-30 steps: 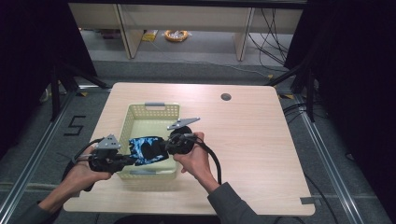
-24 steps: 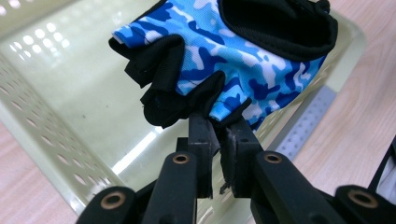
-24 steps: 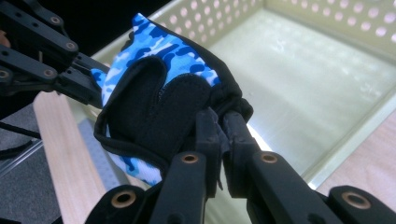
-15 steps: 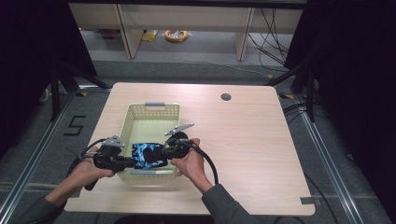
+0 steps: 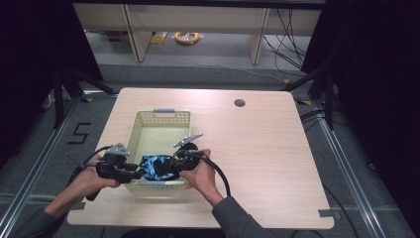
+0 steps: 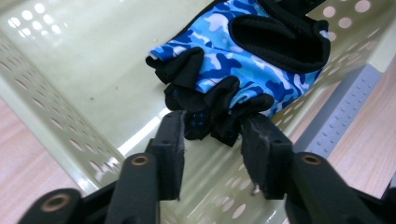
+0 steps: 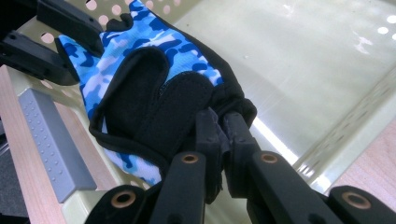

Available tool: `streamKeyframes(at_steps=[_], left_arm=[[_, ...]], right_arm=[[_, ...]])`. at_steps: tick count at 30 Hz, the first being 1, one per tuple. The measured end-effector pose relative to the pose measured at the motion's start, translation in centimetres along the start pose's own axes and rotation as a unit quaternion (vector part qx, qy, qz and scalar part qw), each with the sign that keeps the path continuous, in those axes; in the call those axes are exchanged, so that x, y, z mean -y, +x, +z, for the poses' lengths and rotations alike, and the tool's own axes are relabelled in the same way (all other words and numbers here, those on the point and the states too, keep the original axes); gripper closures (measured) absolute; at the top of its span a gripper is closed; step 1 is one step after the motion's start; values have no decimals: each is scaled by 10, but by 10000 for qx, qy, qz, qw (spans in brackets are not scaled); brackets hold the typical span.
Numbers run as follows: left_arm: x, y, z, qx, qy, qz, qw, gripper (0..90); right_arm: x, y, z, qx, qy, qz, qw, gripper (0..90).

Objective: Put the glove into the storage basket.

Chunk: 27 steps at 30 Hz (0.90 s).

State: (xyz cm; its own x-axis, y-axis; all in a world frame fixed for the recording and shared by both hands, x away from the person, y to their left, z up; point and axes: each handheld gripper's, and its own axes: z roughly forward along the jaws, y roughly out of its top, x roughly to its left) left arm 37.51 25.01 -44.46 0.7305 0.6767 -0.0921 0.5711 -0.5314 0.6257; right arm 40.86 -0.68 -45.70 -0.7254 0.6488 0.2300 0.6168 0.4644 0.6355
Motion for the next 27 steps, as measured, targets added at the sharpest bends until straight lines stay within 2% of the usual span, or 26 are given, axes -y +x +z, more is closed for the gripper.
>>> streamKeyframes(at_steps=[1,2,4,5,6,7,9,10,11,13,16,17,18,20,21,22,23,24,25,27], left_arm=[[-1,0,-3,77,74,4,9999,529],[-1,0,-4,85,19,-76,9999,519],[-2,0,-6,83,-13,-43,10000,494],[-3,1,-10,80,-138,-176,9997,468],[-3,1,-10,80,-138,-176,9997,448],[-5,0,-12,10,-203,-354,9992,458],[-7,-2,-11,-80,-234,-322,9992,461],[-7,-2,-11,-80,-234,-322,9992,458],[-10,-5,-10,-45,-272,-350,9990,448],[-11,-7,-10,-21,-284,-332,9990,441],[-12,-13,-9,-17,-306,-386,9988,411],[-13,-16,-9,-8,-303,-297,9991,411],[-13,-16,-9,-8,-303,-297,9991,409],[-13,-17,-7,-46,-310,-274,9991,408],[-14,-17,-6,-80,-340,-324,9989,399],[-14,-17,-6,-80,-340,-324,9989,398],[-15,-18,-5,-125,-322,-376,9987,396],[-15,-18,-4,-85,-361,-380,9986,392],[-15,-18,-4,-85,-361,-380,9986,388],[-16,-20,-5,-121,-376,-400,9984,381]], right_arm=[[0,0,0,11,12,2,10000,866],[0,0,0,39,17,-28,10000,866],[0,0,0,50,42,-9,10000,867],[0,-1,-1,44,42,-46,10000,866],[0,-1,-1,44,42,-46,10000,866],[0,0,-2,92,52,-10,9999,866],[0,2,-2,102,126,157,9997,865],[0,2,-2,102,126,157,9997,865],[0,1,0,88,46,10,10000,861],[0,2,0,88,71,-11,9999,860],[1,4,-1,110,222,98,9996,854],[1,5,-3,4,156,-90,9998,851],[1,5,-3,70,126,-114,9998,842],[1,6,-3,38,114,-115,9999,830],[1,6,-5,152,164,-194,9996,800],[1,6,-5,152,164,-194,9996,800],[1,7,-5,182,171,-185,9995,746],[0,8,-6,235,220,-156,9994,716],[0,8,-6,235,220,-156,9994,716],[-2,9,-7,359,208,-308,9987,701]])
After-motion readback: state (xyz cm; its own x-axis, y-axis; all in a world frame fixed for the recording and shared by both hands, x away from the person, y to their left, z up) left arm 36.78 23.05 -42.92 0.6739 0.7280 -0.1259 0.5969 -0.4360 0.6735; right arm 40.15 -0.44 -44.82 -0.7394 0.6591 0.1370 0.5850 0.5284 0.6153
